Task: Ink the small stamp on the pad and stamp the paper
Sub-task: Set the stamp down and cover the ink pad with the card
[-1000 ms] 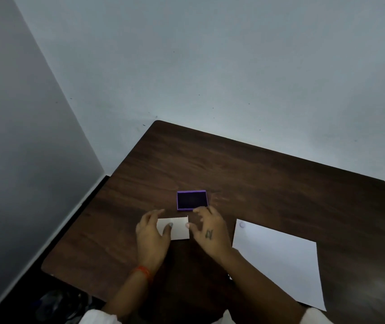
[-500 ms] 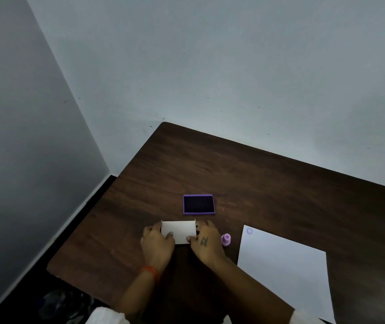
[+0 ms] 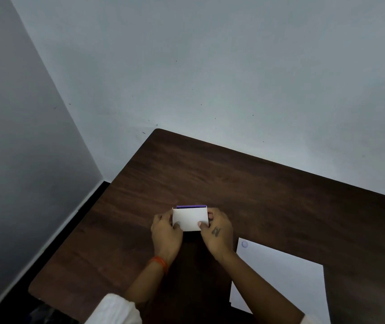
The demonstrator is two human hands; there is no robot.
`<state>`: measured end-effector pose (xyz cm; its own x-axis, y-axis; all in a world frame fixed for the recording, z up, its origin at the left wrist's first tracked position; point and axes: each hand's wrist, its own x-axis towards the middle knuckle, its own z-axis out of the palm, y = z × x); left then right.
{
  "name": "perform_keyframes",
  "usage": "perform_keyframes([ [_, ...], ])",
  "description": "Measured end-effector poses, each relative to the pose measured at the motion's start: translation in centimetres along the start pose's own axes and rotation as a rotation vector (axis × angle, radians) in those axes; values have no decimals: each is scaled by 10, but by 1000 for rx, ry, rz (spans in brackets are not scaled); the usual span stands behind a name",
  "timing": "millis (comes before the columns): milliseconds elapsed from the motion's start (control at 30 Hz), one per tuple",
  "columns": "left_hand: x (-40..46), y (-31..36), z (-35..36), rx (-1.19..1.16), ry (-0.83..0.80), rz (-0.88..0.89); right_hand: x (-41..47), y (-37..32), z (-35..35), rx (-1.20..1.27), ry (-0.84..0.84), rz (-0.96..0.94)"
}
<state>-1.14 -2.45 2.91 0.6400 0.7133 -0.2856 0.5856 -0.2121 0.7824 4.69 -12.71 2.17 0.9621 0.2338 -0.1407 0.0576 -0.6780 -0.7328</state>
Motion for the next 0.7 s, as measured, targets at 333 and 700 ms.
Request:
perform_keyframes([
  [333, 12, -1, 19, 66, -24, -33, 15, 8, 4, -38, -60, 125],
  [700, 16, -8, 23, 66, -9, -51, 18, 11, 9, -75, -94, 132],
])
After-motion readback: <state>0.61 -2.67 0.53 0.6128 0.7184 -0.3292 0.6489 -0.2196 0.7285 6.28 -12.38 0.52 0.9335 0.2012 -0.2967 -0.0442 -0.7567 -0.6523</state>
